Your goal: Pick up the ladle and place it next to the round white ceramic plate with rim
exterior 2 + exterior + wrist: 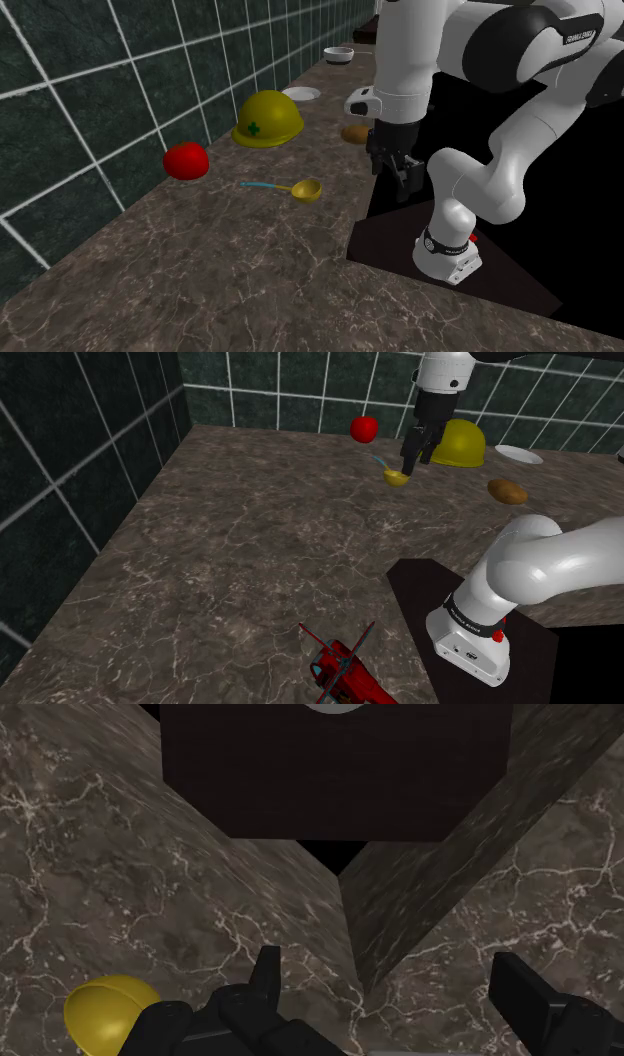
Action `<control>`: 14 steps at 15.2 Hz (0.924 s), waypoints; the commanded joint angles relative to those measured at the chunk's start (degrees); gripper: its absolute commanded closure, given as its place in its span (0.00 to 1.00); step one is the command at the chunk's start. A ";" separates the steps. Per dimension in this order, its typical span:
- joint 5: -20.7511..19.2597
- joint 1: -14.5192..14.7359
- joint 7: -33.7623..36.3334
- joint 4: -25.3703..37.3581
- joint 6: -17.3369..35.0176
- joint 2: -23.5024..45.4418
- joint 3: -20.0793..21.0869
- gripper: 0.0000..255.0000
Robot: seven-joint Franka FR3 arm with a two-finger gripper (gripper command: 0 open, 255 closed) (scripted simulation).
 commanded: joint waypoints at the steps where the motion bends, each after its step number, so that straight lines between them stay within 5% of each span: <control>1: 0.00 0.00 0.00 0.00 0.00 0.00 0.00 0.00; 14: 0.47 -8.92 3.71 4.50 17.10 19.55 -10.27 0.00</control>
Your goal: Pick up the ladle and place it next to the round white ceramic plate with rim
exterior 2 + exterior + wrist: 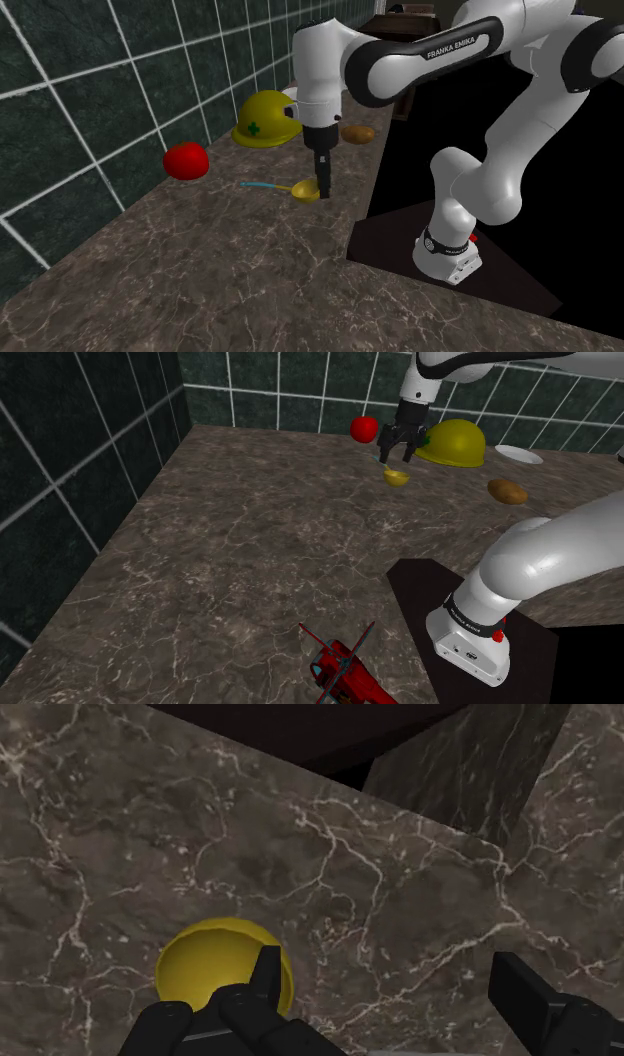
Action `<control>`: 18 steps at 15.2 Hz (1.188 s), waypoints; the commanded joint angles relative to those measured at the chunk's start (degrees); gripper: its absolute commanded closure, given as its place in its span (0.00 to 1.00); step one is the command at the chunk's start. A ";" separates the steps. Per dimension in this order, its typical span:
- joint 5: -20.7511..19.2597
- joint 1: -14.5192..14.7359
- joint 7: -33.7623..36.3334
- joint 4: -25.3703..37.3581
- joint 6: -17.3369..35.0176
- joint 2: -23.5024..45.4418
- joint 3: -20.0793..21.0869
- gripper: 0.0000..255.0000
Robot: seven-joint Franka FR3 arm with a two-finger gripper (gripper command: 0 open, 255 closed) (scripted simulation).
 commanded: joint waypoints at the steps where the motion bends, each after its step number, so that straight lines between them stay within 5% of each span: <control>1: 0.59 -1.11 0.45 1.11 2.51 3.31 -1.64 0.00; 11: 6.70 -5.99 0.55 8.51 11.43 19.27 -9.92 0.00; 18: 7.67 -5.74 0.00 5.31 16.14 20.86 -9.84 0.00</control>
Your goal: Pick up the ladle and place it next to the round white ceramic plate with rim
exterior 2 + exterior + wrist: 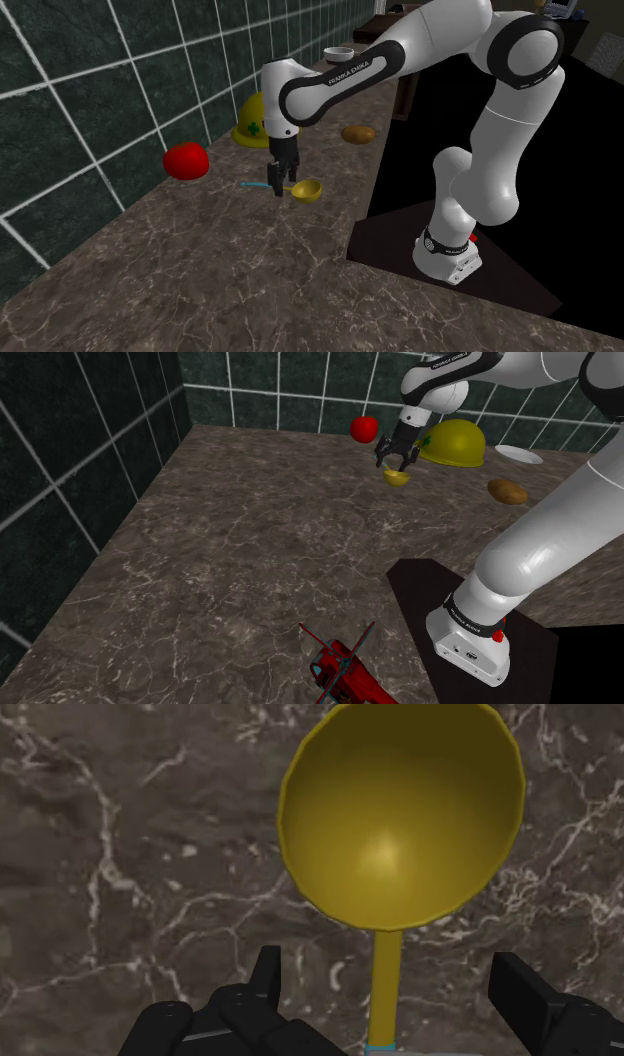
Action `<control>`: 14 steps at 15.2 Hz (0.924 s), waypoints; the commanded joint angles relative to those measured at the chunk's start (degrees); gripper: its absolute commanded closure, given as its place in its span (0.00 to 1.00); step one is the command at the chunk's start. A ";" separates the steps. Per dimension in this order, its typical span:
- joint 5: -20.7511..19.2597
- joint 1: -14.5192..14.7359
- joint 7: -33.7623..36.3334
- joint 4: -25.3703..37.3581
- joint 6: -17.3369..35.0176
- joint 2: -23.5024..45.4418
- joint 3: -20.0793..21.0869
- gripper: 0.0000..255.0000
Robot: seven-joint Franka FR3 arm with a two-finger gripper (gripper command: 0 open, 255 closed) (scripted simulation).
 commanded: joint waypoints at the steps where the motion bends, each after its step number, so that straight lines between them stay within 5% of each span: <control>1: 0.42 0.18 -0.21 -1.30 1.98 0.68 0.11 0.00; 9: 0.42 0.17 -0.21 -1.30 1.97 0.68 0.11 0.00; 10: 0.42 0.17 -0.21 -1.30 1.97 0.68 0.11 1.00; 14: 0.42 0.17 -0.22 -1.25 1.94 0.70 0.10 1.00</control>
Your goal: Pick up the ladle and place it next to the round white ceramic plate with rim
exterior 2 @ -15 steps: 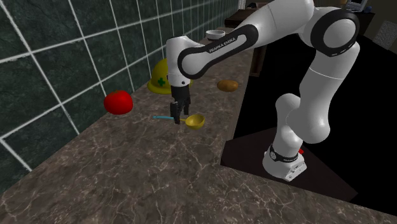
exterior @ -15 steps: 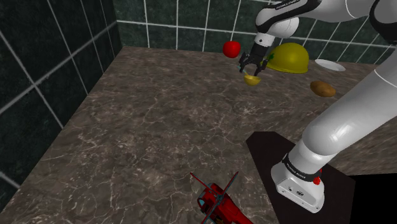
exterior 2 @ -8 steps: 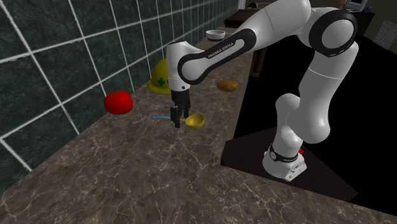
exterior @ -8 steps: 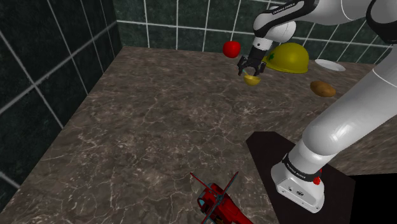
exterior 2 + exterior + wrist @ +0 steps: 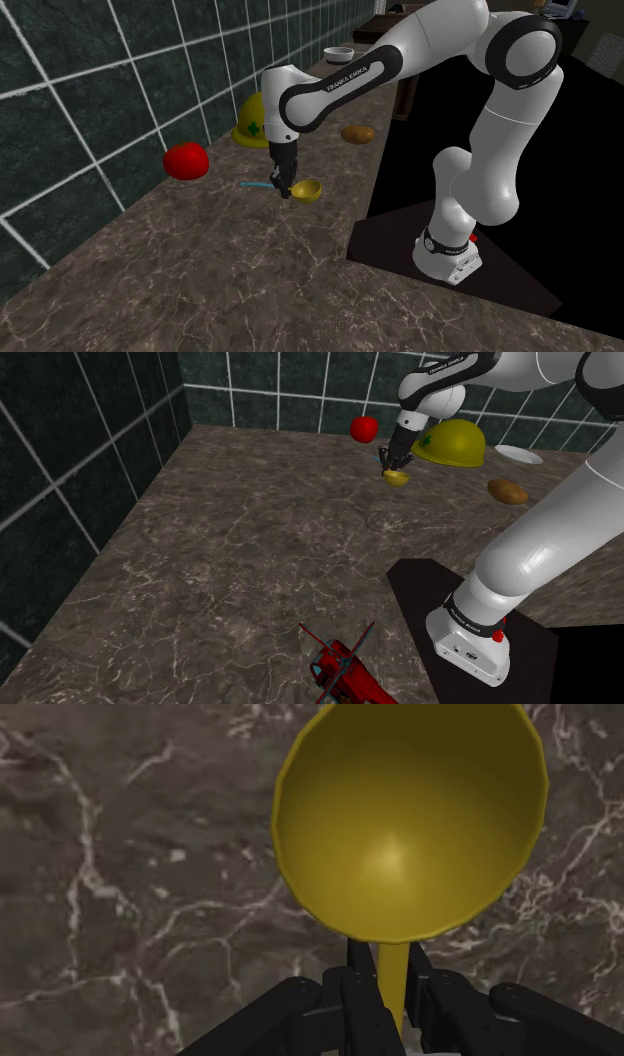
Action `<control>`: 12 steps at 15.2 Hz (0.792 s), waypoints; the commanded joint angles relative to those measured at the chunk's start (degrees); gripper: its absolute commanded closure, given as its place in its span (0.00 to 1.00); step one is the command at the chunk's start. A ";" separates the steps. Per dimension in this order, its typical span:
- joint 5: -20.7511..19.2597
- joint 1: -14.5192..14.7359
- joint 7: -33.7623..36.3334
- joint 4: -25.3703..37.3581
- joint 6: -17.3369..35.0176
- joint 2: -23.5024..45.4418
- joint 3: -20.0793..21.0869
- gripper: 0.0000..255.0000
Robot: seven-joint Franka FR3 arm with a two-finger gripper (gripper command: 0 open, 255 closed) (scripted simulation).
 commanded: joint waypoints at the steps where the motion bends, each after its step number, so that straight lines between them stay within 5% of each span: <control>1: 0.01 0.01 0.00 -0.02 -0.01 0.02 0.01 1.00; 12: -1.00 -0.07 1.42 3.39 -5.23 -2.02 0.23 1.00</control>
